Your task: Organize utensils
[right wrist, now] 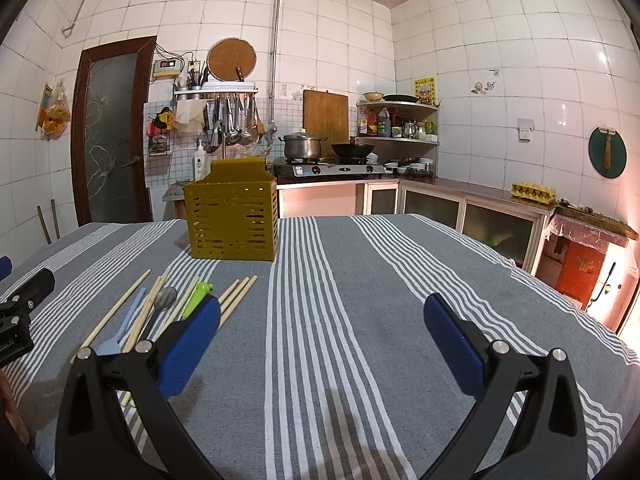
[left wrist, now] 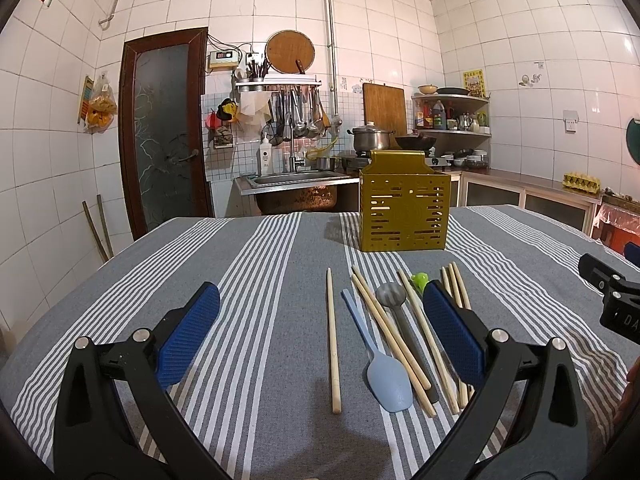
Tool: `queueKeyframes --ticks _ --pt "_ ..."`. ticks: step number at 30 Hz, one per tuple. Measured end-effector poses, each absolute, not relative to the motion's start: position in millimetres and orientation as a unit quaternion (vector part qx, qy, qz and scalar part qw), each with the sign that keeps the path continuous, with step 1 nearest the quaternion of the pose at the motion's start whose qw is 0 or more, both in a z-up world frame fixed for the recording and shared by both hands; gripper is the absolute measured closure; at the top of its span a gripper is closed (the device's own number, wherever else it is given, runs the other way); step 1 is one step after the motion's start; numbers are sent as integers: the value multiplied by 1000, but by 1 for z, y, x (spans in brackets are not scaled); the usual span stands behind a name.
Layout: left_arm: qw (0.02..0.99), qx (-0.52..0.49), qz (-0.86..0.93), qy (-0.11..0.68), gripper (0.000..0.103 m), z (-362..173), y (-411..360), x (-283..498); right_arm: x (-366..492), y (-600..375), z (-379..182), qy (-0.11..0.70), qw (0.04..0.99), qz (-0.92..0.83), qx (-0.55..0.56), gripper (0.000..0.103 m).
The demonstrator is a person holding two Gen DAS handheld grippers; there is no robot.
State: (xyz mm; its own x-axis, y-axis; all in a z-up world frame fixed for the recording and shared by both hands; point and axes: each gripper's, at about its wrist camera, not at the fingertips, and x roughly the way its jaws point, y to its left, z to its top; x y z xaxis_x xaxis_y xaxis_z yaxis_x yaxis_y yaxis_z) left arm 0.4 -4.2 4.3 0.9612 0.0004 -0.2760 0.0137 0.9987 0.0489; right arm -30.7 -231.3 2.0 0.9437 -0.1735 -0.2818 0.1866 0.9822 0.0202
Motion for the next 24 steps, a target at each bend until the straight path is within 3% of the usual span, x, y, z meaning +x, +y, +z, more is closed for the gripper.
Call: queueKeyframes --ticks 24 --pt "990 35 -5 135 5 1 -7 3 -35 -221 5 128 988 -91 3 4"
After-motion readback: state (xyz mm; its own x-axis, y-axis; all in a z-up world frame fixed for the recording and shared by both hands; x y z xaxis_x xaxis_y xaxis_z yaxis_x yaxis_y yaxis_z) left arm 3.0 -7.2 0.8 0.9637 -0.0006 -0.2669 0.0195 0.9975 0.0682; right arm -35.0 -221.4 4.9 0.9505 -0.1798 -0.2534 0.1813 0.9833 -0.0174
